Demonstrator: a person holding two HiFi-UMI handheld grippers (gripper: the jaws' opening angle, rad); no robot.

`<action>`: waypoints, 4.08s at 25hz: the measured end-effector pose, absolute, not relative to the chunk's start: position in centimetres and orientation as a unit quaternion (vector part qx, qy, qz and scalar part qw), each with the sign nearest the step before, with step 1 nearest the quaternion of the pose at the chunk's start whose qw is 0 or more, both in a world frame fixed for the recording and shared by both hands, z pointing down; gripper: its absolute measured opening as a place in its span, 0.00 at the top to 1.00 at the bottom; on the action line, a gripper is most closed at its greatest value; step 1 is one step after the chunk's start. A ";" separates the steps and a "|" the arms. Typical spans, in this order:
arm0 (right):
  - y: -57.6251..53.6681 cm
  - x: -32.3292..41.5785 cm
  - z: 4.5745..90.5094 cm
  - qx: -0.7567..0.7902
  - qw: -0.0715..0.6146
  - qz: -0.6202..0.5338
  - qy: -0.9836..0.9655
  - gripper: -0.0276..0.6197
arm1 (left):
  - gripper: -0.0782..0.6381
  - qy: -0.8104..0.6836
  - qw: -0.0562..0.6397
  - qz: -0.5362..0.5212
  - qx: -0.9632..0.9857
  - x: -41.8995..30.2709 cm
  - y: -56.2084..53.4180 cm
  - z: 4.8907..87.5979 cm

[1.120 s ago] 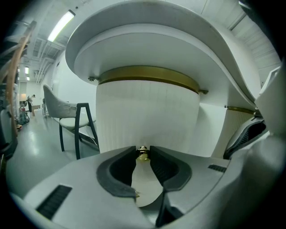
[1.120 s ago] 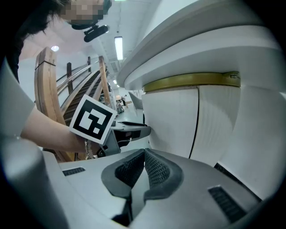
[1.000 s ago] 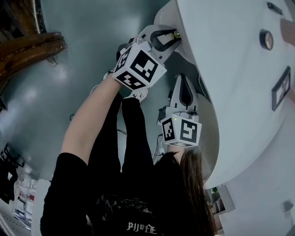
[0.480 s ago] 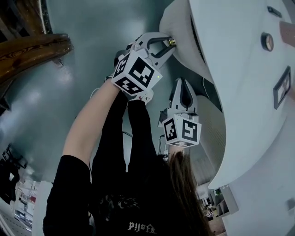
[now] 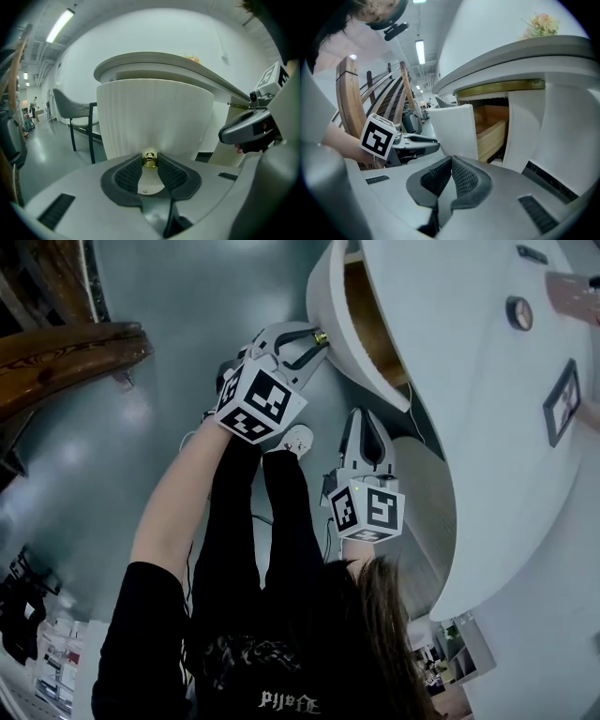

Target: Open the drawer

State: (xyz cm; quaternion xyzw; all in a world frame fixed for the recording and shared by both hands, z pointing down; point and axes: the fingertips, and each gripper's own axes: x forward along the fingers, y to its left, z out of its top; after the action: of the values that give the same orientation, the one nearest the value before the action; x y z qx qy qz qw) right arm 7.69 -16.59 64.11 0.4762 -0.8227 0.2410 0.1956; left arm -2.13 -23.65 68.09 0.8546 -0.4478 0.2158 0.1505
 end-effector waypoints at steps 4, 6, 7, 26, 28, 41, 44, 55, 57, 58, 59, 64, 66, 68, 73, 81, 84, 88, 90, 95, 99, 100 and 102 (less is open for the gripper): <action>-15.9 7.4 63.9 0.469 0.200 0.242 -0.826 0.92 | 0.73 -0.449 0.151 0.226 0.851 -2.5 -23.1 68.1; -15.7 7.3 63.7 0.465 0.201 0.242 -0.827 0.92 | 0.73 -0.449 0.153 0.232 0.849 -2.6 -23.0 68.1; -15.6 7.2 63.6 0.463 0.201 0.242 -0.829 0.92 | 0.73 -0.449 0.154 0.235 0.849 -2.6 -22.9 68.0; -13.5 7.8 61.2 0.426 0.243 0.240 -0.837 0.92 | 0.73 -0.431 0.176 0.304 0.831 -4.9 -19.9 67.8; -13.3 7.9 60.7 0.431 0.241 0.244 -0.835 0.92 | 0.73 -0.426 0.177 0.310 0.831 -5.1 -19.5 67.8; -11.4 7.2 58.3 0.469 0.230 0.259 -0.812 0.92 | 0.73 -0.402 0.187 0.337 0.830 -6.2 -17.9 67.6; -10.3 7.3 57.9 0.478 0.236 0.263 -0.804 0.92 | 0.73 -0.391 0.185 0.343 0.834 -6.5 -17.2 67.6; -8.4 7.2 57.3 0.523 0.216 0.282 -0.775 0.92 | 0.73 -0.374 0.188 0.362 0.833 -8.0 -15.1 67.6; -8.3 7.1 57.1 0.528 0.214 0.282 -0.772 0.92 | 0.73 -0.372 0.189 0.365 0.832 -8.4 -14.7 67.7; -8.3 7.1 57.0 0.530 0.214 0.281 -0.771 0.92 | 0.73 -0.371 0.189 0.367 0.832 -8.5 -14.5 67.6; -8.4 7.1 56.9 0.532 0.214 0.281 -0.770 0.92 | 0.73 -0.371 0.190 0.368 0.831 -8.6 -14.4 67.6; -8.4 7.4 56.3 0.537 0.217 0.280 -0.766 0.92 | 0.73 -0.370 0.197 0.376 0.826 -9.0 -13.4 67.6; -8.3 7.4 56.1 0.539 0.217 0.280 -0.764 0.92 | 0.73 -0.368 0.196 0.380 0.826 -9.3 -13.1 67.6; -8.3 7.6 56.1 0.542 0.216 0.284 -0.761 0.92 | 0.73 -0.366 0.194 0.384 0.825 -9.5 -12.9 67.6; -8.0 8.2 56.0 0.548 0.215 0.295 -0.753 0.92 | 0.73 -0.362 0.196 0.391 0.823 -9.6 -12.4 67.6; -7.7 8.1 55.2 0.546 0.221 0.300 -0.750 0.92 | 0.71 -0.362 0.226 0.399 0.812 -9.6 -12.0 67.8; -7.6 8.2 54.7 0.542 0.225 0.304 -0.751 0.92 | 0.63 -0.367 0.265 0.385 0.804 -9.8 -11.7 67.3; -7.6 8.5 53.4 0.538 0.227 0.304 -0.753 0.92 | 0.60 -0.368 0.283 0.373 0.804 -9.8 -10.7 65.2; -7.8 8.6 52.6 0.538 0.227 0.298 -0.755 0.92 | 0.60 -0.367 0.277 0.364 0.810 -9.6 -10.2 63.4; -8.7 8.6 50.4 0.547 0.211 0.288 -0.758 0.92 | 0.60 -0.383 0.304 0.320 0.811 -8.9 -8.8 60.0; -9.0 8.9 48.2 0.554 0.191 0.282 -0.760 0.92 | 0.60 -0.402 0.312 0.282 0.813 -8.0 -7.6 56.9; -9.0 9.0 47.6 0.556 0.186 0.281 -0.760 0.92 | 0.60 -0.406 0.312 0.270 0.815 -7.8 -7.4 55.9; -9.1 9.2 46.7 0.562 0.176 0.278 -0.759 0.92 | 0.60 -0.416 0.314 0.247 0.817 -7.4 -7.1 54.2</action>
State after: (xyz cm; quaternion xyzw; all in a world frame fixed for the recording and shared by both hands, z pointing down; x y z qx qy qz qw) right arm 9.22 -9.13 46.66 0.5619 -0.7591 0.2775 0.1763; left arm -7.44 -7.11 54.23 0.8168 -0.4160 0.2466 0.3144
